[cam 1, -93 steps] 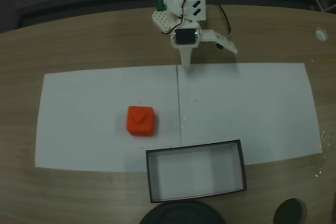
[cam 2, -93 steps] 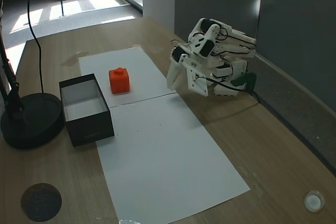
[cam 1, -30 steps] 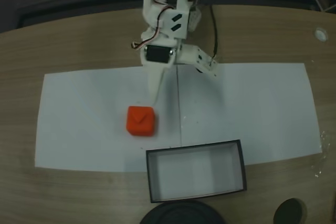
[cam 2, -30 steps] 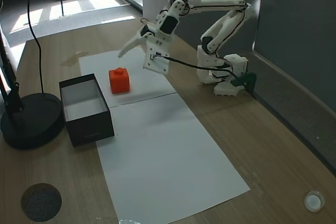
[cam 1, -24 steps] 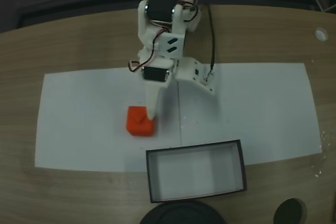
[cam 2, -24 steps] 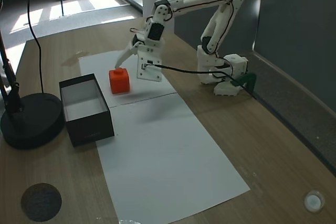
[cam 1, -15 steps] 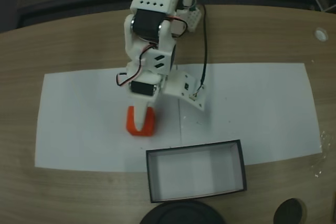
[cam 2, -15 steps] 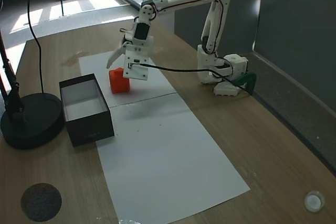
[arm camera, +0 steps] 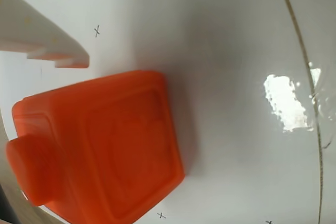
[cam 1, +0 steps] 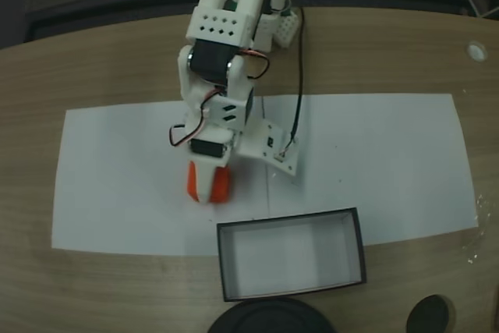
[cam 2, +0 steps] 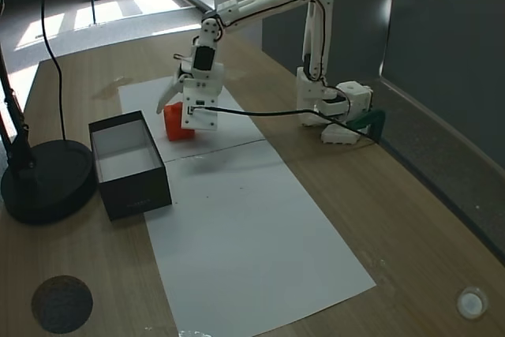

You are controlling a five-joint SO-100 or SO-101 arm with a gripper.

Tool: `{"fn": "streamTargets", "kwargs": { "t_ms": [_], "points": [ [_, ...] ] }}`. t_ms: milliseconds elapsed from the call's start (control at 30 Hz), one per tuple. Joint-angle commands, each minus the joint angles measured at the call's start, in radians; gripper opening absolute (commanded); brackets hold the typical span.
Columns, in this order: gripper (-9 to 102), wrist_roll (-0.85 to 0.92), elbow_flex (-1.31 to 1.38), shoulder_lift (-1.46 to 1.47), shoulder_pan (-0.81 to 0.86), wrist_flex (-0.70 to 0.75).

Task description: Grab a orange square and put it in the box.

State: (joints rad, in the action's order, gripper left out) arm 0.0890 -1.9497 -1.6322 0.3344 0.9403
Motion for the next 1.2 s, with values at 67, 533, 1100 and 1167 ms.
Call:
{"fn": "streamTargets", "kwargs": {
  "t_ms": [67,533,1100,1167],
  "points": [
    [30,0.044,0.115,0.037,0.0,-0.012],
    [8,0.084,0.36,0.009,-0.063,0.066],
    [9,0.032,0.634,-0.281,-0.42,0.242],
    [9,0.012,0.634,-0.21,-0.431,0.213]
  ]
}}
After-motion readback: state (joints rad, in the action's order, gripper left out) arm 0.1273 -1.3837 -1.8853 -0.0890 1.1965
